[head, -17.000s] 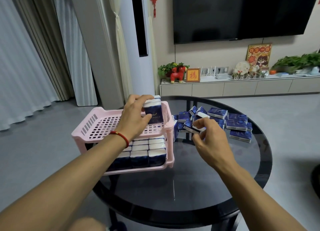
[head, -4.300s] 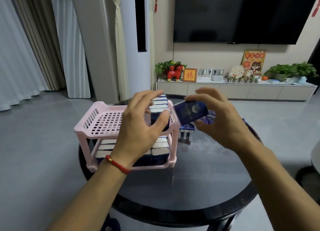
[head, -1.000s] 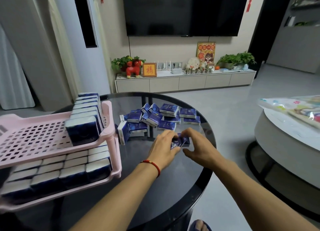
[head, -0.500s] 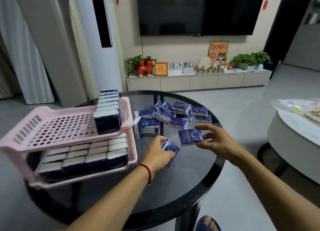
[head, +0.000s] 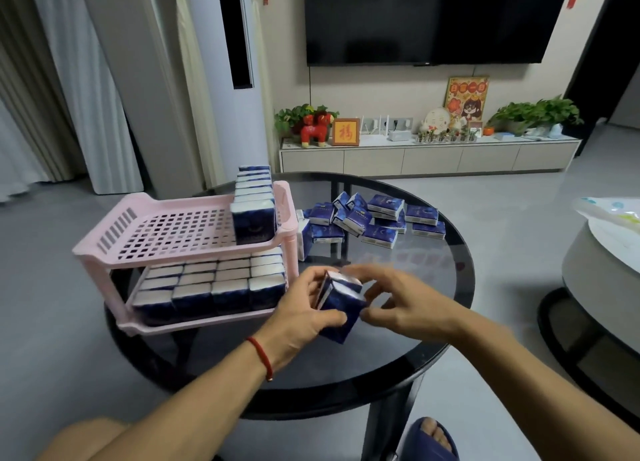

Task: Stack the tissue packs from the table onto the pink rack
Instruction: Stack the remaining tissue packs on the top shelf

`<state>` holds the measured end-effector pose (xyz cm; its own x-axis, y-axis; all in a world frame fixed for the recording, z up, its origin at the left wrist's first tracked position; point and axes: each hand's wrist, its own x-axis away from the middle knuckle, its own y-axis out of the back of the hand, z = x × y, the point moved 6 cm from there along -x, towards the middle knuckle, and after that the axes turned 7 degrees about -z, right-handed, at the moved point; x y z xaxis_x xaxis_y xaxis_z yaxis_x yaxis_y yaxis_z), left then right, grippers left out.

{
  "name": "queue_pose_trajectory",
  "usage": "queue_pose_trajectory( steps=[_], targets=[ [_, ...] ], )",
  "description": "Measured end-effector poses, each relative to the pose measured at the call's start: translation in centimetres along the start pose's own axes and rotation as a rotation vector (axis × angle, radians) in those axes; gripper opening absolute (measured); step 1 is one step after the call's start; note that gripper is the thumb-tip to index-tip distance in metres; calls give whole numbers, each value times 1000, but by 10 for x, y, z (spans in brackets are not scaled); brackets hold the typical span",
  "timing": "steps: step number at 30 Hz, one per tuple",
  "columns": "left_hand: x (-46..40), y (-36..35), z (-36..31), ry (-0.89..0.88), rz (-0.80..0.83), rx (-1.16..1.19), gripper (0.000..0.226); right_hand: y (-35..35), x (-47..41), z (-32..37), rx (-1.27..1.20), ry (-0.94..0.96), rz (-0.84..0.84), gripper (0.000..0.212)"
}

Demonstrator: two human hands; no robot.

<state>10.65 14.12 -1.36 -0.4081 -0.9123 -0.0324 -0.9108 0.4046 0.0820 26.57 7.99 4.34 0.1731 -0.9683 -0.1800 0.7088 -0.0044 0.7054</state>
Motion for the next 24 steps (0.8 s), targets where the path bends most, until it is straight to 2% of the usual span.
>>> queue_pose_trajectory(
  steps=[3, 8, 11, 15, 18, 20, 22, 24],
  targets=[
    [15, 12, 7, -80, 31, -143, 63, -16, -1, 9, 85, 50, -18, 64],
    [31, 27, 1, -145, -12, -339, 56, -31, -11, 16, 215, 112, -30, 52],
    [40, 28, -14, -217, -16, -518, 61, -27, -12, 18, 198, 111, -36, 54],
    [55, 28, -41, -408, -70, -690, 67, -19, -11, 28, 113, 109, -56, 56],
    [66, 43, -67, -460, -139, -737, 73, -14, -12, 46, -46, 112, -76, 53],
    [77, 64, -92, -478, -177, -720, 68, -9, -16, 60, -196, 114, -129, 40],
    [88, 91, -119, -469, -193, -644, 60, -4, -22, 70, -300, 97, -203, 27],
    [95, 120, -146, -435, -212, -511, 54, -2, -30, 73, -305, 87, -266, 19]
  ],
)
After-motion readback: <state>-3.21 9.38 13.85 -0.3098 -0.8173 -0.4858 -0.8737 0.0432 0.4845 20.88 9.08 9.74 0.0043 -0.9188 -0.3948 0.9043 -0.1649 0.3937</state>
